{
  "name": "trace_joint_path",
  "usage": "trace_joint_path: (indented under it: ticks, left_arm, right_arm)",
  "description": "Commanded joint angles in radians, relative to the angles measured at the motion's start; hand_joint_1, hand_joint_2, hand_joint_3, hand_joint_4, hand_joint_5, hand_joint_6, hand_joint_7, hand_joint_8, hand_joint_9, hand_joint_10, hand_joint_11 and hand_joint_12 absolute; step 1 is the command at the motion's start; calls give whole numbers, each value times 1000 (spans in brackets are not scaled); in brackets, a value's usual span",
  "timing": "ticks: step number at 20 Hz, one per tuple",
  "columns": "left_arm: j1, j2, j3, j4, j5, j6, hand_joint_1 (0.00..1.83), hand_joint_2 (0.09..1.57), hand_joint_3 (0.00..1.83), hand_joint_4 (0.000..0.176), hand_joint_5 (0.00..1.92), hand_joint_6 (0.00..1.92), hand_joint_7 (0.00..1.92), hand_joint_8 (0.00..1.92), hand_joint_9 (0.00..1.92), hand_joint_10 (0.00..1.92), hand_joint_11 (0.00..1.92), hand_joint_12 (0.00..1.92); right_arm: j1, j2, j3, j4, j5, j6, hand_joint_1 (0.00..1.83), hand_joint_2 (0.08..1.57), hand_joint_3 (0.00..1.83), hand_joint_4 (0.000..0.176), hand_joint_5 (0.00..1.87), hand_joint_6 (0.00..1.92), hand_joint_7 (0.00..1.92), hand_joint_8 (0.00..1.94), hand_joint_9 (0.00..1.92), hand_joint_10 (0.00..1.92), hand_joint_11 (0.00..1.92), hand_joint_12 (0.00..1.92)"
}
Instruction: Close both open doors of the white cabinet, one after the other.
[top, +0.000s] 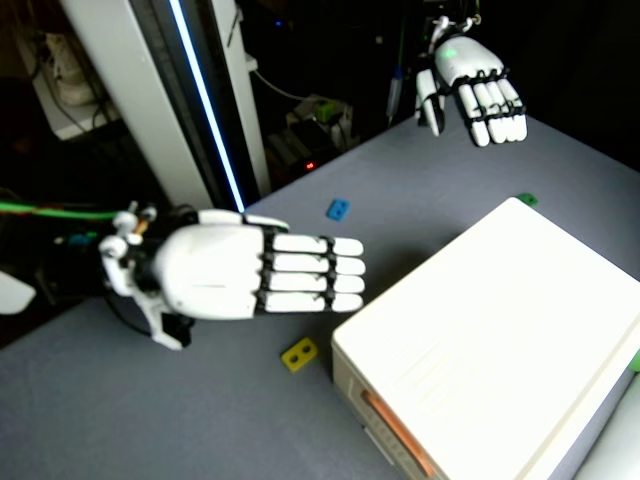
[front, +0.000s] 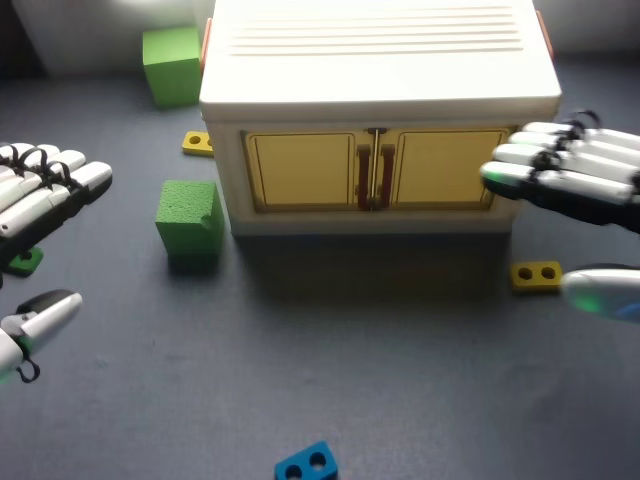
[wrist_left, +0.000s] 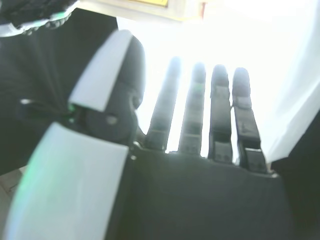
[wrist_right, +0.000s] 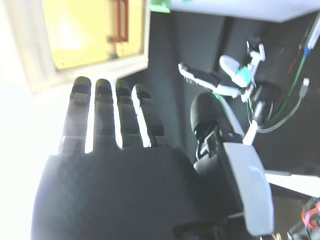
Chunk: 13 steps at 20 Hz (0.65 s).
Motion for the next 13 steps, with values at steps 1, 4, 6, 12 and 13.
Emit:
trace_joint_path:
  ticks: [1,4,6,12,13]
  left_arm:
    - [-6,-3,4,2,-140,-5,470,1505,0,0,145,7,129,3,126,12,0,500]
    - [-11,-6,8,1,-167,-9,450,1507,0,0,152,5,131,6,151,19,0,837]
    - [-12,-7,10,1,-174,-9,513,1485,0,0,150,3,142,5,155,18,0,880]
    - [-19,-7,13,5,-247,-28,539,1542,23,0,141,8,143,7,123,8,0,689]
    - [-25,-11,22,6,-258,-46,586,1518,13,0,165,16,169,12,149,19,0,819]
  right_arm:
    - [-1,15,-6,61,177,5,0,1478,0,0,80,16,17,5,0,0,16,7]
    - [-77,65,-37,115,309,25,0,1491,1,0,178,23,49,0,0,0,0,0]
    - [-112,85,-51,124,361,44,0,1483,0,0,156,10,39,0,0,0,0,0]
    - [-206,118,-76,221,473,33,0,1520,12,0,148,5,84,17,12,4,0,0]
    - [-216,117,-76,255,501,21,6,1537,6,0,161,3,109,9,43,6,10,5]
